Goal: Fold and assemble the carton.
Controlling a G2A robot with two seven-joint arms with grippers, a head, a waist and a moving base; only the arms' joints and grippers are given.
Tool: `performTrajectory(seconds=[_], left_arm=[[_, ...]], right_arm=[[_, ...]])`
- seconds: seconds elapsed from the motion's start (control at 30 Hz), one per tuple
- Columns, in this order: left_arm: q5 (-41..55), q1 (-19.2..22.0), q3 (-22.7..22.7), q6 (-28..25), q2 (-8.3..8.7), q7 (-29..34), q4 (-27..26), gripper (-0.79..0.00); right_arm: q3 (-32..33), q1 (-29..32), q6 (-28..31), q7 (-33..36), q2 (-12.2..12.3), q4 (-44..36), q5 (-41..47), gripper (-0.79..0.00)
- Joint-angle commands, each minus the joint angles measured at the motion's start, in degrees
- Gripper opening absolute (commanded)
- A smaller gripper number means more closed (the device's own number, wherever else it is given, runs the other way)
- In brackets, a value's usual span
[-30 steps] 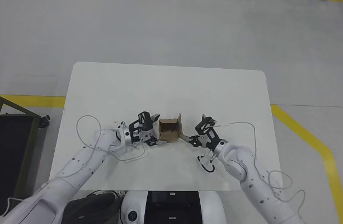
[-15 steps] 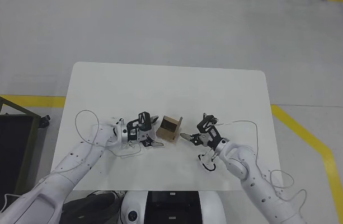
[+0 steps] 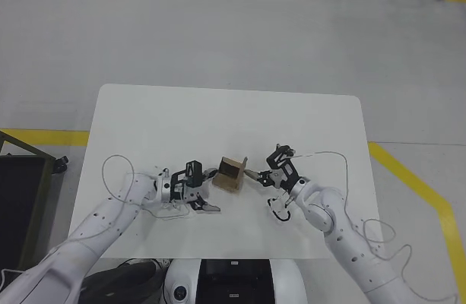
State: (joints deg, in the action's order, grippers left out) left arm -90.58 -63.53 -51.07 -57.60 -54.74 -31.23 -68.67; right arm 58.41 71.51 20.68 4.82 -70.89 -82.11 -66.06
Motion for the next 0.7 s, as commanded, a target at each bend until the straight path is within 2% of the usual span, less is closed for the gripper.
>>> performTrajectory(seconds=[0.0,0.17,0.3,0.43,0.53,0.67], left_arm=[[-0.81,-0.18,-0.17,-0.41,0.36,-0.43,-0.28,0.0],[-0.64,-0.2,-0.38,-0.31,1.02,-0.95,-0.2,0.0],[0.69,-0.6,-2.68,5.12,1.27,-0.89,0.26,0.0],[0.74,-1.07,-4.47,7.35,1.68,-1.96,-0.62,0.0],[-1.99,0.32,-4.42,8.45,1.69,-0.4,-0.36,0.0],[-4.52,3.72,-1.68,4.95,0.92,-0.15,1.54,0.0]], right_arm=[[-0.04,-0.69,0.22,-0.36,-0.12,0.86,0.26,0.0],[-0.35,-2.01,0.32,-0.95,-0.45,2.28,0.77,0.0],[-0.27,-2.02,0.36,-0.97,-0.53,2.22,0.92,0.0],[0.85,-1.26,0.32,-1.25,-0.31,2.02,0.91,0.0],[1.8,-0.59,0.49,-1.46,-0.11,1.63,1.0,0.0],[2.66,-0.05,0.95,-1.31,0.07,1.11,1.22,0.0]])
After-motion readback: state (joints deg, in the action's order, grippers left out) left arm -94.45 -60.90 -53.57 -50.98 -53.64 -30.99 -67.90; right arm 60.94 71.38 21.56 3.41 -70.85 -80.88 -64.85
